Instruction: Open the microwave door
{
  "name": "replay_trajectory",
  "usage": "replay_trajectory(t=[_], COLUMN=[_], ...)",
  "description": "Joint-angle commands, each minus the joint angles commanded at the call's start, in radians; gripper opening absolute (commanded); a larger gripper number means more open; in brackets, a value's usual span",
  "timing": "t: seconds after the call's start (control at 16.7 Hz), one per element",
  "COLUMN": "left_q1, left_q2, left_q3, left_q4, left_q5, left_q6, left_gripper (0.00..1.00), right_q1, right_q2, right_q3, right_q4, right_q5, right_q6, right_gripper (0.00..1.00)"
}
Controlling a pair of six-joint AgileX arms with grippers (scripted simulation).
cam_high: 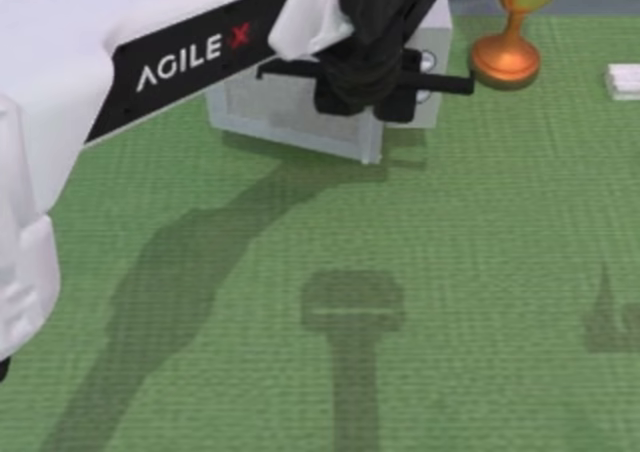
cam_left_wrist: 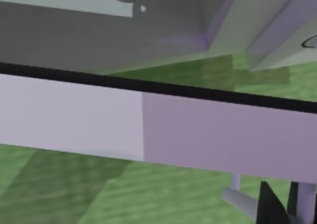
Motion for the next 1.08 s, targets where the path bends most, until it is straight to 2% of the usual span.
replay_trajectory(t=[0.48,1.08], left_q1=[0.016,0.017], left_q2=[-0.086,-0.087], left_q3=[-0.135,-0.137], left_q4=[0.067,0.068], left_q5=[0.038,0.039], left_q6=[0.091,0.093], left_gripper=[0.0,0.0], right_q1=[0.0,0.0], right_q2=[0.0,0.0], right_q3=[0.0,0.0], right_q4=[0.0,0.0], right_q5=[0.0,0.0], right_q6=[0.0,0.0], right_gripper=[1.0,1.0])
